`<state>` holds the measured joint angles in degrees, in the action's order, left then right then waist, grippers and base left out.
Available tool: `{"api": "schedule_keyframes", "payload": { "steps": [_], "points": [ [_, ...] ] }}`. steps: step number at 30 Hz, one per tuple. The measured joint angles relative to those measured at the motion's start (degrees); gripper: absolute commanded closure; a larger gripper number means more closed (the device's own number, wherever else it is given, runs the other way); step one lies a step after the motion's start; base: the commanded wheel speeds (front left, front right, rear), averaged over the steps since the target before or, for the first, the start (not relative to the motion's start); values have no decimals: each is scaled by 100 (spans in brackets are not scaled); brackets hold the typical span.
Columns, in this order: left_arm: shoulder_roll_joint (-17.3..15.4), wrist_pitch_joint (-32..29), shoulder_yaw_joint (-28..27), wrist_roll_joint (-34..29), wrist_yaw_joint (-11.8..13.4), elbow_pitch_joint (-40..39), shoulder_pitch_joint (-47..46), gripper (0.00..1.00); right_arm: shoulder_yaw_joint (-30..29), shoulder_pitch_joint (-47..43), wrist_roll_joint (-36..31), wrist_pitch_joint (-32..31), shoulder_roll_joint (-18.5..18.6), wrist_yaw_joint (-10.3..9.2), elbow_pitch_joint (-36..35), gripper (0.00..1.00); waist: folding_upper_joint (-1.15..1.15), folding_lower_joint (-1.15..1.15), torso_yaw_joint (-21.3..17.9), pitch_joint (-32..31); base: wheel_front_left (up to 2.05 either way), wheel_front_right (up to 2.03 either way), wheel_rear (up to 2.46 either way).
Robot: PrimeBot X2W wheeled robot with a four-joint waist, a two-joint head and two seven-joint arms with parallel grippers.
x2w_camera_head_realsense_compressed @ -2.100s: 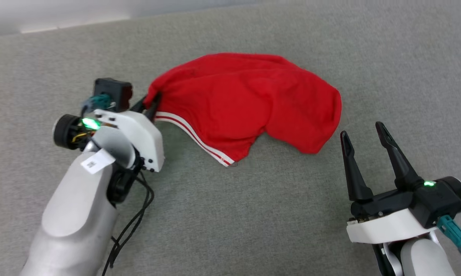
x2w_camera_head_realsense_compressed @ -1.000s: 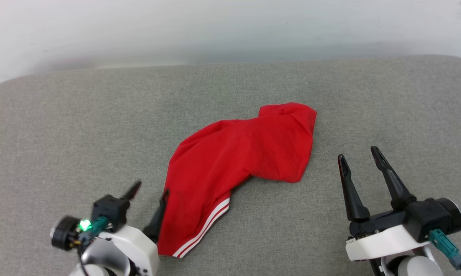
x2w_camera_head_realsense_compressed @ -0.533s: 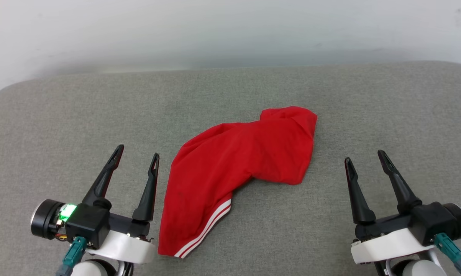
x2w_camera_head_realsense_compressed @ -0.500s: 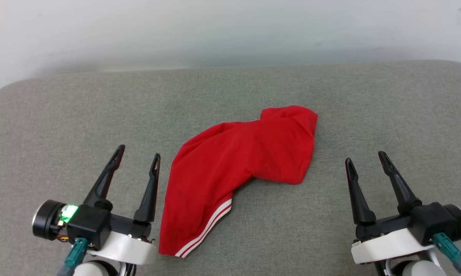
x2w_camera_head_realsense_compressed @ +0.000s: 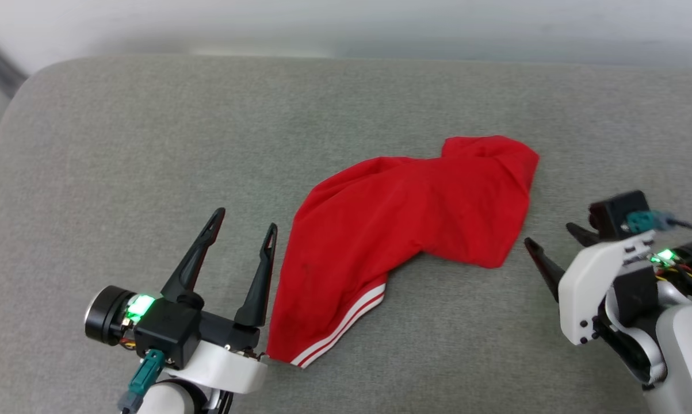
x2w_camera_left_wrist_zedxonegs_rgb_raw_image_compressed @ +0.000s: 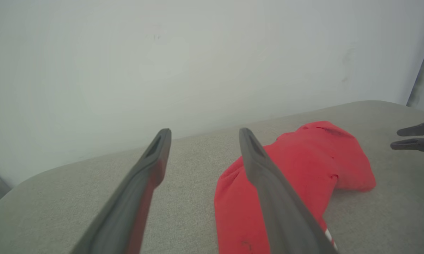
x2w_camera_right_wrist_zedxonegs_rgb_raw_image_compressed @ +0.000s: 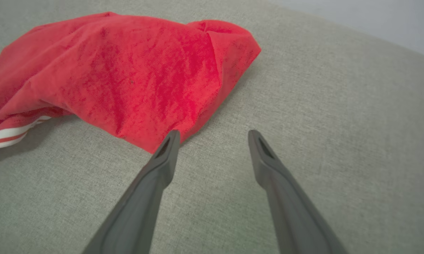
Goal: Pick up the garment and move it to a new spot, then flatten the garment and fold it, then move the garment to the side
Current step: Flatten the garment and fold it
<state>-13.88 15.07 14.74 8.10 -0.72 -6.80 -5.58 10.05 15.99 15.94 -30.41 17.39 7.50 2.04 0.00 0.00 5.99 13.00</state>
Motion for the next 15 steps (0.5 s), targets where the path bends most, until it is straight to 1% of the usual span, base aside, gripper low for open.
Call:
{"api": "schedule_keyframes", "payload": {
  "steps": [3, 4, 6, 10, 15],
  "points": [
    [105, 0, -15, -46, -91, 71, -79, 0, 166, 317, 370, -733, 48, 0, 149, 0, 0, 0, 168, 115, 0, 0, 0],
    [156, 0, -10, -58, -136, 94, -96, 0, 254, 413, 363, -871, 147, 2, 214, 0, 0, 0, 229, 152, 0, 0, 0],
    [214, 0, -2, -111, -186, 137, -141, 0, 235, 591, 369, -1035, 274, 1, 421, 0, 0, 0, 348, 219, 0, 0, 0],
    [341, 0, -34, -174, -264, 187, -180, 0, 301, 788, 420, -1158, 281, 0, 833, 0, 0, 0, 589, 329, 0, 0, 0],
    [419, 0, -56, -241, -333, 234, -180, 0, 274, 990, 411, -1093, 305, 0, 1250, 0, 0, 0, 829, 442, 0, 0, 0]
  ]
}}
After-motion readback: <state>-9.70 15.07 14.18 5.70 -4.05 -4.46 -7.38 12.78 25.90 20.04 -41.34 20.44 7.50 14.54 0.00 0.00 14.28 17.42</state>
